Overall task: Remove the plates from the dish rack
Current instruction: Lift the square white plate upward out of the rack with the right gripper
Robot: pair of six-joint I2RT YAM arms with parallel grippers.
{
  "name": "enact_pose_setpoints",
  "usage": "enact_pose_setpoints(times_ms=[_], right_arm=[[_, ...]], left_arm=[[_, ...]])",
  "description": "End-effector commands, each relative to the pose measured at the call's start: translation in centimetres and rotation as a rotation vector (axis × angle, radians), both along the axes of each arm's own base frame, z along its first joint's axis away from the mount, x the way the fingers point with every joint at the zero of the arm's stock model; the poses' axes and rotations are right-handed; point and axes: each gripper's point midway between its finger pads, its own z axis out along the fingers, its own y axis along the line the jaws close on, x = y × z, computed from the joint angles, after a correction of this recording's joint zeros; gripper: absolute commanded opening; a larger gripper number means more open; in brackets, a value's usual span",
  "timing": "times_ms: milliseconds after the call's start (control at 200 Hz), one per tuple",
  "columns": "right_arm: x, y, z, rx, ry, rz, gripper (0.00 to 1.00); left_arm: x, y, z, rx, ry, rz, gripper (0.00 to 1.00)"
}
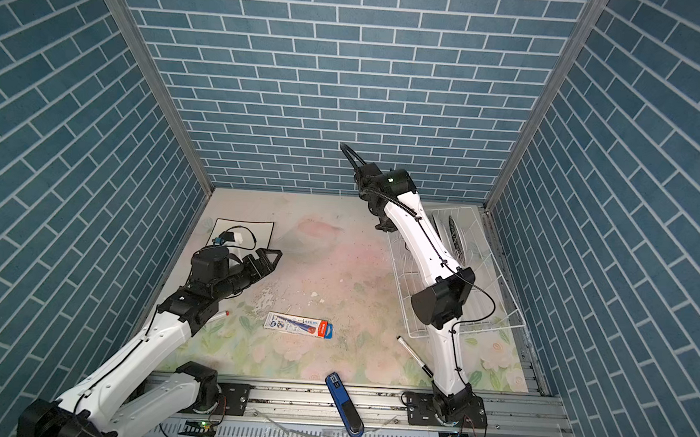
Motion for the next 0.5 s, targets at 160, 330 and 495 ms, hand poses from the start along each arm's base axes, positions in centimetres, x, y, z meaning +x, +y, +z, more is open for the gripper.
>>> enact_pose_setpoints(times_ms=[160,330,495], right_arm=[[-1.5,-0.5,6.2,0.041,-0.167,0.019,0.00],[-1.9,-0.1,7.1,0.051,-0.196,0.038,0.00],[-2.6,0.3,7.8,0.057,-0.206,0.060,0.00]], left_arm=[[-0.7,-0.1,0.2,0.007,0.000,-0.003,0.93],[-1.0,-0.2,0.2,0.005,0.000,-0.005,0.93],[-1.6,-0.1,0.4,0.008,-0.002,-0.001,0.93]])
